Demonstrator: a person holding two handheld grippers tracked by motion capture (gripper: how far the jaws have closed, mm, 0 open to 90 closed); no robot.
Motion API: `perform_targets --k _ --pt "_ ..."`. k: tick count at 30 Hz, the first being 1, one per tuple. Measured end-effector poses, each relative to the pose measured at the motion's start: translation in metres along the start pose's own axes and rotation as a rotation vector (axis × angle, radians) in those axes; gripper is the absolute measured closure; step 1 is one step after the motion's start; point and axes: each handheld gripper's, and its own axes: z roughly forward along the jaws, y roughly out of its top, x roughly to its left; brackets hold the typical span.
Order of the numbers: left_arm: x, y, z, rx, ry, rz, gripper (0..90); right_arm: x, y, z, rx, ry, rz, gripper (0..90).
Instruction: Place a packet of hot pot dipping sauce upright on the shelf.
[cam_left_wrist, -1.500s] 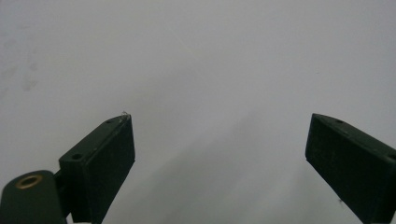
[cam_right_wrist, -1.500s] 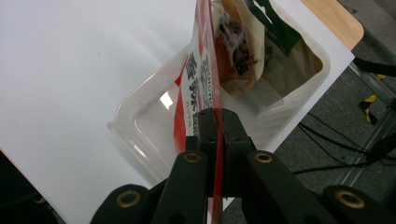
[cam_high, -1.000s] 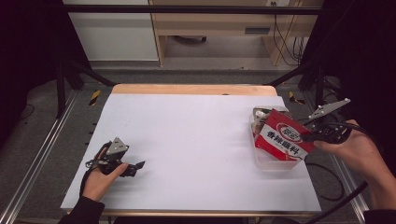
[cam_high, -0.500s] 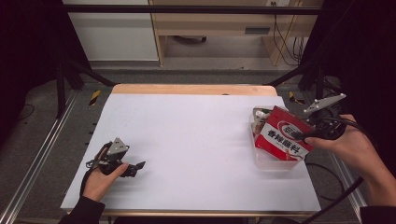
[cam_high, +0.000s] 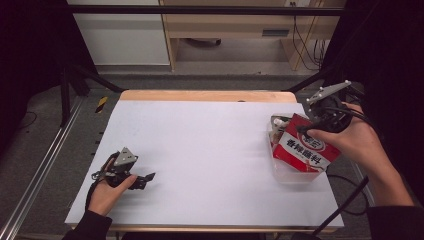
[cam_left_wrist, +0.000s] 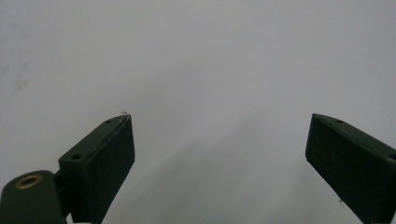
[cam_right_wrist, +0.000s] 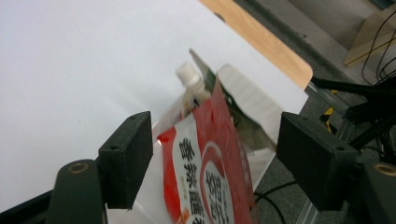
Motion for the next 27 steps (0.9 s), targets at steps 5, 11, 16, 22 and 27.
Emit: perform_targets --k 5,11,16,22,27 --pt "0.000 0.000 0.000 -0.001 0.000 0.001 8.2 0.009 0.022 -0.001 -0.028 -0.044 0.010 23.7" --pt "0.000 0.000 0.000 -0.003 -0.001 0.001 8.2 0.022 0.050 0.003 -0.069 -0.078 0.033 22.4" --pt "0.000 0.000 0.000 -0.003 -0.001 0.002 8.1 0.037 0.072 0.013 -0.125 -0.096 0.055 21.9" --pt "0.001 0.001 0.000 -0.005 0.001 0.001 8.0 0.061 0.094 0.025 -0.181 -0.066 0.059 20.1" --pt "0.002 0.001 0.000 -0.005 0.001 -0.003 7.9 0.078 0.109 0.040 -0.222 -0.053 0.087 19.8"
